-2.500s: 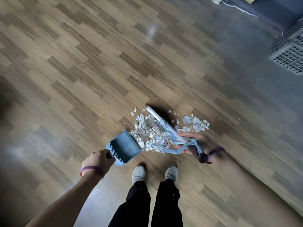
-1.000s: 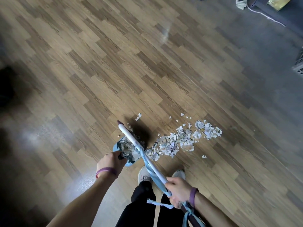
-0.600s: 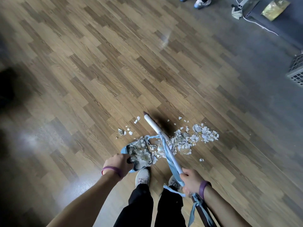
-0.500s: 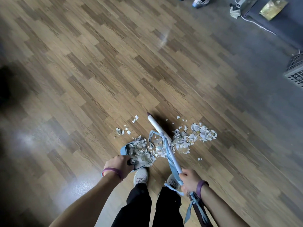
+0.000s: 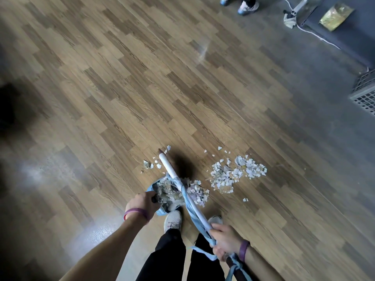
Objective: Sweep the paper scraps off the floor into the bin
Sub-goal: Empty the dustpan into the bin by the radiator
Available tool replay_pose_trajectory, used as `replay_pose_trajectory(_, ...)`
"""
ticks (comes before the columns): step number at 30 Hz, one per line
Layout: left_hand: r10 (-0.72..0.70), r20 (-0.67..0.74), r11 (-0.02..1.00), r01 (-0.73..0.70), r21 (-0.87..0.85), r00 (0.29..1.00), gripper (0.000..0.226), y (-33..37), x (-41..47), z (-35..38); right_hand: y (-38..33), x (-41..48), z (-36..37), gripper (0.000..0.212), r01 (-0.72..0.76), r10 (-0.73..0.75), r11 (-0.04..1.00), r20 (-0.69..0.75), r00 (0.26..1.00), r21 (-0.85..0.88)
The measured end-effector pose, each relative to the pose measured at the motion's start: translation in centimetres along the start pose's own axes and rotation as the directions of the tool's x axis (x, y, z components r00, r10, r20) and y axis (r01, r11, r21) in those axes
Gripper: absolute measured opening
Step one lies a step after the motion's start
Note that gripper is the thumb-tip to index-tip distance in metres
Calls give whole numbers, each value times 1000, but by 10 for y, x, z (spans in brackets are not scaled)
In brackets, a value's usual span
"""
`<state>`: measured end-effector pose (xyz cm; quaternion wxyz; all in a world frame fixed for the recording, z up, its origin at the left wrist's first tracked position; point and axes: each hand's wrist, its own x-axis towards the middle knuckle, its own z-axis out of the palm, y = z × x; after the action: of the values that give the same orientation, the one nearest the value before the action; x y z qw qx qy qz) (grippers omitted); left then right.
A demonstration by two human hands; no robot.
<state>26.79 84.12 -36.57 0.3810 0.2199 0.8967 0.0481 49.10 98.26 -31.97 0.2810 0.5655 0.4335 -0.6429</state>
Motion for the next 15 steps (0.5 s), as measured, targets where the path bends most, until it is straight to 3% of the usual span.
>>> replay_pose_trajectory(5,-61,-58,986,51,-158,996,7,-6,-14,-7,-27,-29,-17,21,-43,35,995,91,995,86)
replay_pose_trajectory(10,-111,-112,970,83,-228,988,7,2,-34,-19,-46,-58,-21,23,97,-79,938,66,995,-332)
replay_pose_trajectory(15,-220,-151,933,163,-320,964,12,15,-61,-30,-70,-93,-42,22,177,-156,887,84,984,-426)
